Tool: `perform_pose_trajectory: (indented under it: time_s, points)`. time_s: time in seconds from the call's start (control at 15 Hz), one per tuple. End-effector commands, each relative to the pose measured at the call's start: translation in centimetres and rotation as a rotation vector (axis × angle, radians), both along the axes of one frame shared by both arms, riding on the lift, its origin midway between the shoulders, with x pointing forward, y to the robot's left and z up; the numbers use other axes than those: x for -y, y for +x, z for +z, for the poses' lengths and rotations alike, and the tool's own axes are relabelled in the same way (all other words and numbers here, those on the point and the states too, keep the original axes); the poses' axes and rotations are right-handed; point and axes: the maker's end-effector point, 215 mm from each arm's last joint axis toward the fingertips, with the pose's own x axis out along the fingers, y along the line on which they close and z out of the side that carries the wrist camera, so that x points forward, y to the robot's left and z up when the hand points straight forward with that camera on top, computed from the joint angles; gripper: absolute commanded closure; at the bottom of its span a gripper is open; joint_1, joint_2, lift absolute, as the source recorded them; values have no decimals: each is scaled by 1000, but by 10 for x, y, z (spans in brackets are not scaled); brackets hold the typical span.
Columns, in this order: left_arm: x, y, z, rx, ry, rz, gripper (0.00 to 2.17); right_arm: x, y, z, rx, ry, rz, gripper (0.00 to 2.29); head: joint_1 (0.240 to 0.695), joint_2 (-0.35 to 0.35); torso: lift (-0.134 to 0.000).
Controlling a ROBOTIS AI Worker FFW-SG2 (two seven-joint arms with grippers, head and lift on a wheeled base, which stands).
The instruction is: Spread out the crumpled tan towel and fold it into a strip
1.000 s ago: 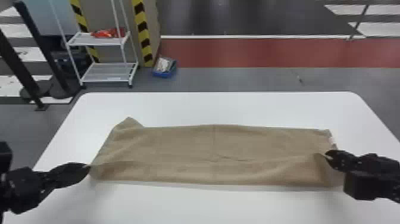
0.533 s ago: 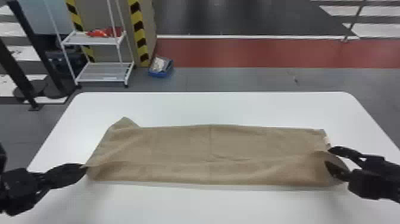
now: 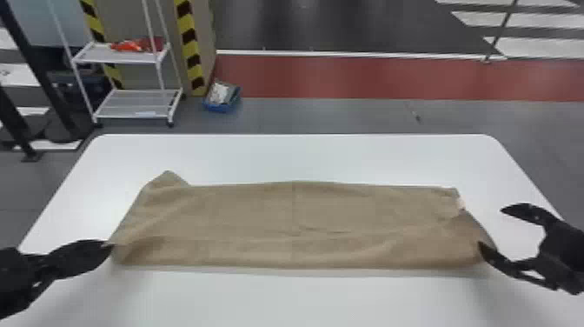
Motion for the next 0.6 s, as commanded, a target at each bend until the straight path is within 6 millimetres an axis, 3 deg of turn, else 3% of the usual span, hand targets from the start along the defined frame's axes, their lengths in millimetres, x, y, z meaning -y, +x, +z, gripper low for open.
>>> perform_pose_trajectory:
  time_s: [0.0,0.27,0.53]
  points:
    - [1,0,0,1,0,-4,1798,12,1,-12,-51,131,-119,316,695,-57,-124]
    - [0,-1,1,4,3,-6,1798,-4,-4,-23,-127,347,-185,323,695,-73,-124]
    - [-3,-5,3,16,17,-22,1798,16,-13,-23,-166,637,-333,323,695,-59,-124]
